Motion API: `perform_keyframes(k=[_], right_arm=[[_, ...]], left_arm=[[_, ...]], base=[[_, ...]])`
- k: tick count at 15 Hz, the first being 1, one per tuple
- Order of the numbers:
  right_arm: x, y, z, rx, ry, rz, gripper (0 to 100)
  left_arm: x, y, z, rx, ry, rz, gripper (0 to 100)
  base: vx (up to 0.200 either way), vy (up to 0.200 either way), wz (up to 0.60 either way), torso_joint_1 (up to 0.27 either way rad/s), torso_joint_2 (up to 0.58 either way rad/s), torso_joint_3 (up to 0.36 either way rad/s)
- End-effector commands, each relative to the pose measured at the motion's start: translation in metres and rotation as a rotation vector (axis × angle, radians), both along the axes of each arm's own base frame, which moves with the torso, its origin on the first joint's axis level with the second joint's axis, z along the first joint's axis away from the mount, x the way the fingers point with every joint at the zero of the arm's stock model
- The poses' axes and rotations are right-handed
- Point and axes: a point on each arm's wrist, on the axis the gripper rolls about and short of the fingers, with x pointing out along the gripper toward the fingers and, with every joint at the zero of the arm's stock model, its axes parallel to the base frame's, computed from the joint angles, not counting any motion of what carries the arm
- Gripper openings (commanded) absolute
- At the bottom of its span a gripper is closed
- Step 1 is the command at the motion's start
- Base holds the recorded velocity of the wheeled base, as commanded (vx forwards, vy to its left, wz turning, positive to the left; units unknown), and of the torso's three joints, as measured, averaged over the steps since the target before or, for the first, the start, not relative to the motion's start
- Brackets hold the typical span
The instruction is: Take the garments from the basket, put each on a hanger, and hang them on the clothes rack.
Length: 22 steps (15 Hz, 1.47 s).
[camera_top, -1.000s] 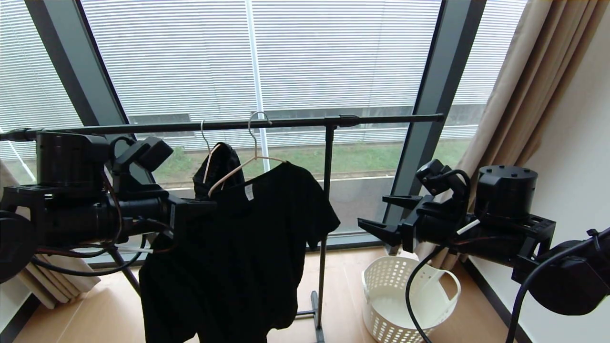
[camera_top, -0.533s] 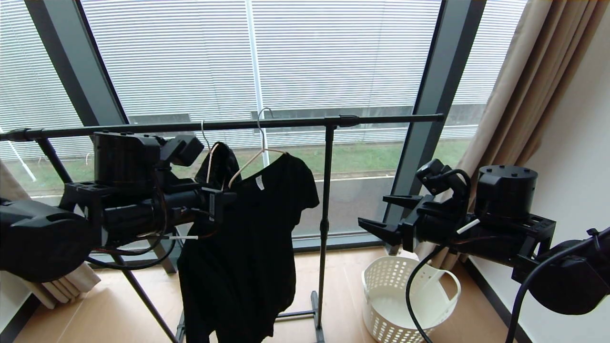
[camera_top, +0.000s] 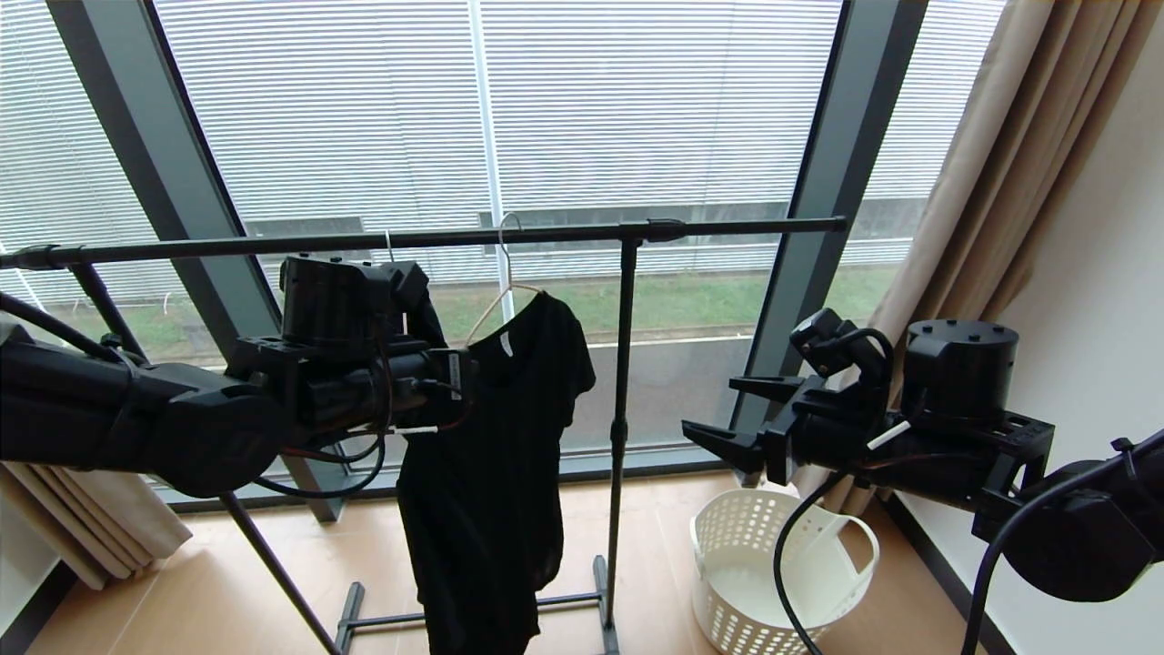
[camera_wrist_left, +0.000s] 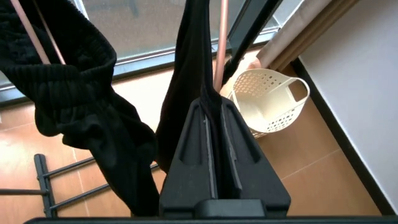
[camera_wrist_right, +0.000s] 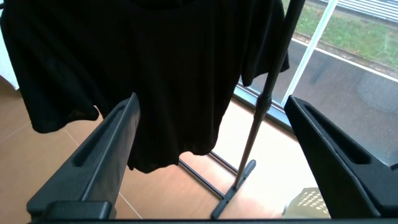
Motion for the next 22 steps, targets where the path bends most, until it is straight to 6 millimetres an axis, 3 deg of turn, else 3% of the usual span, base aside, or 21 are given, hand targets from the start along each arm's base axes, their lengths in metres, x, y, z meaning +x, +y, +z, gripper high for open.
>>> perform_keyframes(k=[1, 12, 22], right_arm=[[0.001, 0.0, -0.003, -0.005, 0.005, 0.002, 100], [0.0, 0.0, -0.003, -0.006, 0.008, 0.002, 100], [-0.001, 0.0, -0.004, -0.012, 0.008, 0.007, 100]], left_arm=[[0.004, -0.002, -0.006, 0.003, 0.011, 0.001, 0], [0.008, -0.003, -0.001, -0.046, -0.038, 0.016, 0], [0.018, -0.007, -0.018, -0.034, 0.005, 0.019, 0]], base=[[0.0, 0.0, 0.0, 0.0, 0.0, 0.0], [0.0, 0.0, 0.0, 0.0, 0.0, 0.0], [0.0, 0.0, 0.0, 0.0, 0.0, 0.0]])
